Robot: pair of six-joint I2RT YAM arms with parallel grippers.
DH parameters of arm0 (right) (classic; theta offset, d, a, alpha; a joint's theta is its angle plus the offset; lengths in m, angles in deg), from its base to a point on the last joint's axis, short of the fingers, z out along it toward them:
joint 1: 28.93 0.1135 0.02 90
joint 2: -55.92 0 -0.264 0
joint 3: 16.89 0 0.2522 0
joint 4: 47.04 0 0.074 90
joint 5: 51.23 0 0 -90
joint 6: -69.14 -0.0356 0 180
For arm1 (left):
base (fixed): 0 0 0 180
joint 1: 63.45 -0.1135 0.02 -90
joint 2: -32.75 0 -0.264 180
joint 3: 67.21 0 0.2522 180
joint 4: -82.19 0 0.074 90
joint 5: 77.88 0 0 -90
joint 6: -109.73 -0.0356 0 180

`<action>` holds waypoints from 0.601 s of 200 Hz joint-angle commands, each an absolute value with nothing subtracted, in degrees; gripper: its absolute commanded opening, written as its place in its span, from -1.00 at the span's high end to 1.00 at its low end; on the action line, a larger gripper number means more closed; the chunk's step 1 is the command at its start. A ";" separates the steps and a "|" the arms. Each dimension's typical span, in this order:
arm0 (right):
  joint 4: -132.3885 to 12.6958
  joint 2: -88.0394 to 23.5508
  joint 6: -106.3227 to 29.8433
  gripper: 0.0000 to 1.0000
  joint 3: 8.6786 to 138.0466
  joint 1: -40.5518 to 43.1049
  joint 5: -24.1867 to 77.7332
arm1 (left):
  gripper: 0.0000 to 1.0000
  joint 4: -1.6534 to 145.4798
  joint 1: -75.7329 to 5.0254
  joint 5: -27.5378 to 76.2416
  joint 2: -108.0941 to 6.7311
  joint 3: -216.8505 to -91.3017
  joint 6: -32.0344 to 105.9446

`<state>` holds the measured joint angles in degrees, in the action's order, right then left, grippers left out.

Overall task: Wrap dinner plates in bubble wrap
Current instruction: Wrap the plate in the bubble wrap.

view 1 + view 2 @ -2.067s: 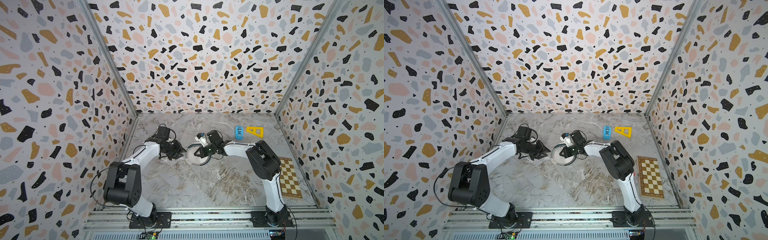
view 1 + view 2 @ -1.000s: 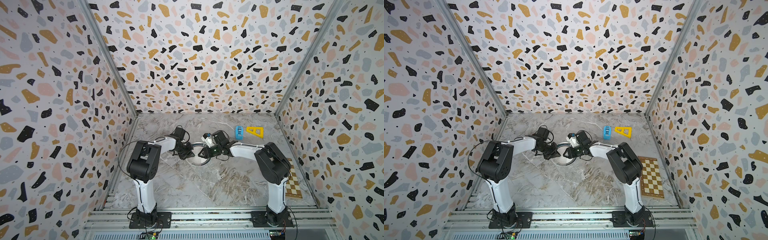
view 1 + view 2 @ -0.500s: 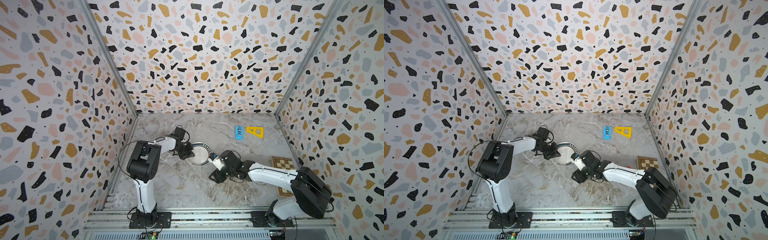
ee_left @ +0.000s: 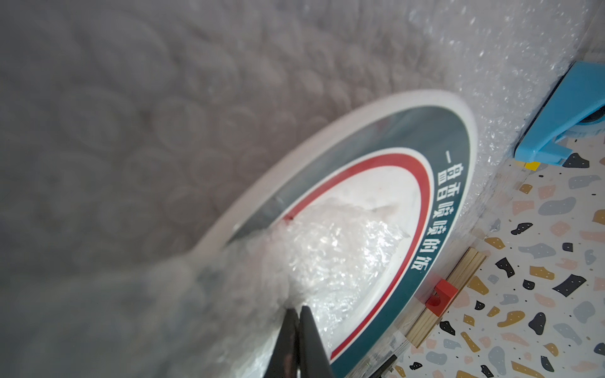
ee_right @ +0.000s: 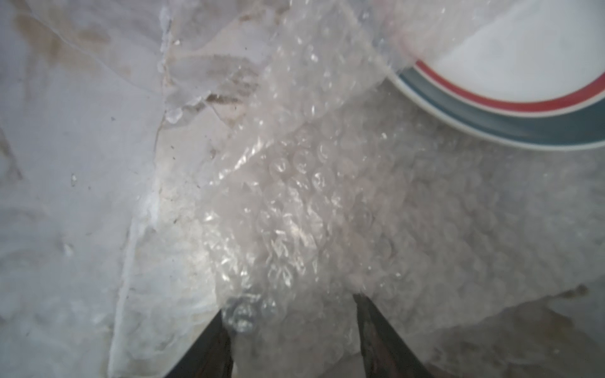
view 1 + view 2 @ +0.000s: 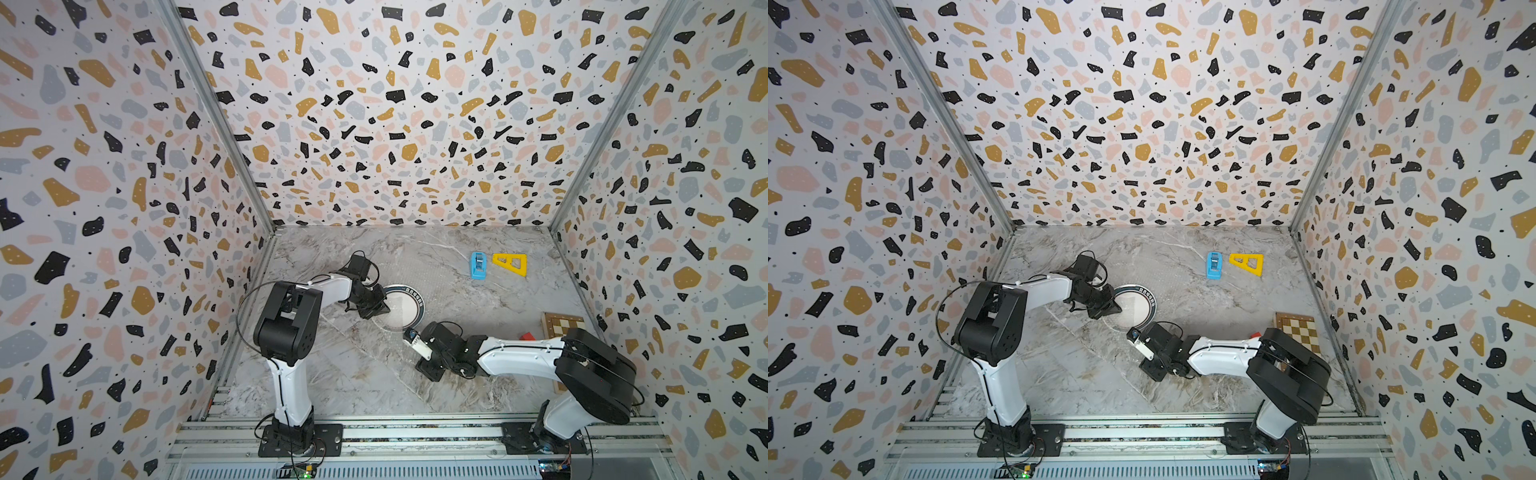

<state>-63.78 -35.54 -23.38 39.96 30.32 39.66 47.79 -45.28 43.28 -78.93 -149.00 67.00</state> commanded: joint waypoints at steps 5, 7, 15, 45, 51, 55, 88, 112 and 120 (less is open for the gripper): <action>-65.92 -35.42 -23.89 -0.03 41.08 31.09 44.21 | 0.86 47.07 -44.92 41.46 -81.42 -147.77 66.49; -65.83 -35.36 -23.88 -0.01 41.06 31.10 44.35 | 0.86 47.05 -44.93 41.47 -81.42 -147.83 66.49; -65.26 -34.85 -23.46 0.07 40.92 31.03 44.87 | 0.86 46.99 -44.92 41.48 -81.59 -147.86 66.34; -65.22 -33.82 -20.12 0.58 42.85 30.94 44.98 | 0.86 46.72 -44.95 41.74 -82.30 -147.94 66.17; -65.50 -33.76 -19.27 0.69 43.45 30.81 44.89 | 0.86 46.73 -44.96 41.72 -82.38 -147.90 66.20; -65.57 -33.76 -18.79 0.74 43.89 30.68 44.77 | 0.86 46.79 -44.91 41.70 -82.43 -147.86 66.23; -65.63 -34.19 -15.41 0.89 47.23 27.55 42.55 | 0.85 46.83 -44.92 41.99 -82.74 -148.01 66.49; -65.24 -36.05 -12.34 0.91 50.67 24.10 40.71 | 0.85 46.65 -44.94 42.22 -82.91 -148.03 66.49; -64.86 -37.23 -11.29 0.91 52.14 22.98 39.52 | 0.85 46.68 -44.95 42.33 -82.99 -148.03 66.49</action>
